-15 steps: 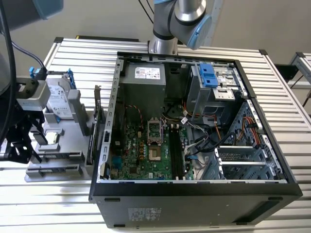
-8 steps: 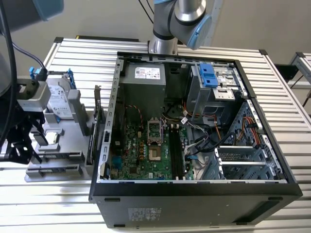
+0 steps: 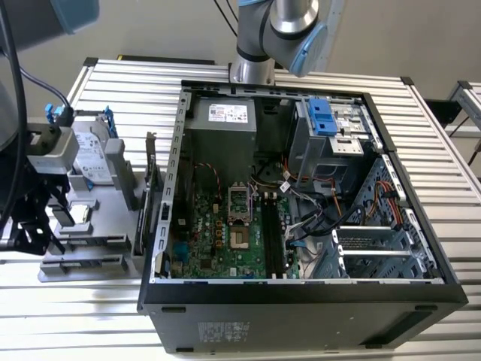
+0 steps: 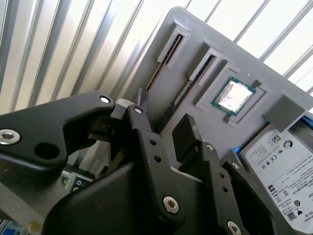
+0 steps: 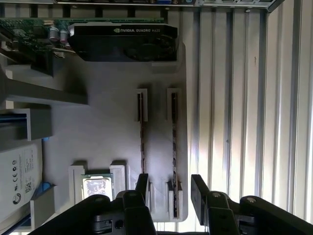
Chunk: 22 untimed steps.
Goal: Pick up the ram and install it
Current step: 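Pick up the ram and move it above insertion slot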
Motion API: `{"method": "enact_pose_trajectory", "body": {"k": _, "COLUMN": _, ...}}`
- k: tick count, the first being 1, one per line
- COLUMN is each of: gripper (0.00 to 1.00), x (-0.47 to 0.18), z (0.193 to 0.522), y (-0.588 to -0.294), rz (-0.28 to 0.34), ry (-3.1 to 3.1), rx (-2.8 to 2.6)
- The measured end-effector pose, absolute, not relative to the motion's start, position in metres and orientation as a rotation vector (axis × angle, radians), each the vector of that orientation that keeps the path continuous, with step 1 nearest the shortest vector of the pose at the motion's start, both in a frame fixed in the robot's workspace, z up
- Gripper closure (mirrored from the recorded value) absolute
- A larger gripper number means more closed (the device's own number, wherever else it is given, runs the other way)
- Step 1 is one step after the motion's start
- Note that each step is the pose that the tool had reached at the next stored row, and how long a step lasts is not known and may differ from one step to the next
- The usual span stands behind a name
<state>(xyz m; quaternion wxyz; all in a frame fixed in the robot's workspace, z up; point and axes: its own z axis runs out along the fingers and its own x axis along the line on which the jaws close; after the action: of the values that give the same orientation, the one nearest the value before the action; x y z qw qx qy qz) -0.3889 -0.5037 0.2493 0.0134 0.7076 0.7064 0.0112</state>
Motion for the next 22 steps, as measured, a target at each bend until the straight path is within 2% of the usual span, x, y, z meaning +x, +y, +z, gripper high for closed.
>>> {"method": "enact_pose_trajectory", "body": {"k": 22, "gripper": 0.00, "x": -0.3889, "z": 0.2449, "y": -0.5037, "rz": 0.029, "ry": 2.198, "rx": 2.202}}
